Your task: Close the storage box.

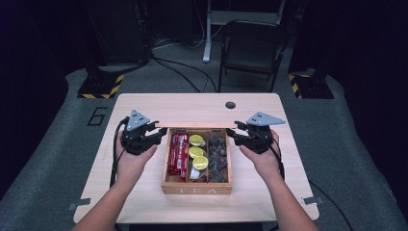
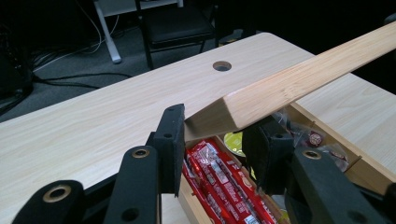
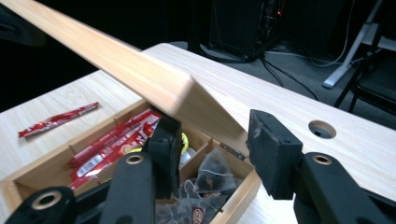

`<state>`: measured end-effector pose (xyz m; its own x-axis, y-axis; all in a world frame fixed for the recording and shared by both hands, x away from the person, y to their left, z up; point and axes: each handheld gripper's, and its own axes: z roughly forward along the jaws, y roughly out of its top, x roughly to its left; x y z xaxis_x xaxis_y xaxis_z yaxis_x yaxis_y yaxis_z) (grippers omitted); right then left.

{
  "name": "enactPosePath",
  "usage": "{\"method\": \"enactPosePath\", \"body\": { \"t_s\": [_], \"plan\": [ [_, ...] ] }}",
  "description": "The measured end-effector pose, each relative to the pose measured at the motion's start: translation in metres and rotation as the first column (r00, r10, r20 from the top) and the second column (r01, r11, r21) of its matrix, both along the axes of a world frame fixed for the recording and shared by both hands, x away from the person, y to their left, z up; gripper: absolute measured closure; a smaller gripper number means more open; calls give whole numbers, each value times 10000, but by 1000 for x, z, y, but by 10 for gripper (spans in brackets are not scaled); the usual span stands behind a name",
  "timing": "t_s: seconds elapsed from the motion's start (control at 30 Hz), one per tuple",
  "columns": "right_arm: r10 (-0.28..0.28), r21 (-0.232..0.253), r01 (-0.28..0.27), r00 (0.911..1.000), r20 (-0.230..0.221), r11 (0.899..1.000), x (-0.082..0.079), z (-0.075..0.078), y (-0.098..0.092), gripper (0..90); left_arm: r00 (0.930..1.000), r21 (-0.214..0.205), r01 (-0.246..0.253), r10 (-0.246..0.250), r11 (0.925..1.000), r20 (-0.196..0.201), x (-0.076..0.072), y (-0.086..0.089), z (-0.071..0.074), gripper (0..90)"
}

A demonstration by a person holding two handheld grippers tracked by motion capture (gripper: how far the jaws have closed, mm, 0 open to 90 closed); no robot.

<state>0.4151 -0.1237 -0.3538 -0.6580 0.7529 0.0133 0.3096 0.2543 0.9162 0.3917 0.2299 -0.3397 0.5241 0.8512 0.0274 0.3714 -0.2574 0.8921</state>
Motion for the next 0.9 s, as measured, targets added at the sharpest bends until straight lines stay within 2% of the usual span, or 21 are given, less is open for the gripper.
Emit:
{"method": "enactPosePath", "body": {
  "t_s": [0.1, 0.33, 0.53, 0.6, 0.77, 0.9],
  "plan": [
    [134, -292, -129, 9997, 196, 9995, -6, 5, 1, 552, 10000, 61, 12, -12, 10000, 21, -2, 0, -1, 599],
    [162, -396, -159, 9998, 74, 9991, -14, 5, 0, 572, 10000, 172, 8, -9, 9999, 56, -8, -1, -6, 599],
    [90, -102, -88, 9997, 242, 9999, -24, -7, -2, 580, 9999, 343, 55, -60, 9994, 149, -18, -1, -14, 596],
    [23, -54, -22, 9995, 317, 10000, -29, -12, -2, 588, 9997, 543, 146, -155, 9984, 167, -22, -1, -17, 596],
    [49, -177, -41, 9991, 428, 9998, -36, -19, -2, 589, 9995, 631, 156, -174, 9979, 274, -28, -1, -24, 594],
    [57, -329, -43, 9991, 430, 9994, -41, -23, -1, 587, 9990, 472, 191, -210, 9987, 393, -34, 0, -32, 589]
  ]
}}
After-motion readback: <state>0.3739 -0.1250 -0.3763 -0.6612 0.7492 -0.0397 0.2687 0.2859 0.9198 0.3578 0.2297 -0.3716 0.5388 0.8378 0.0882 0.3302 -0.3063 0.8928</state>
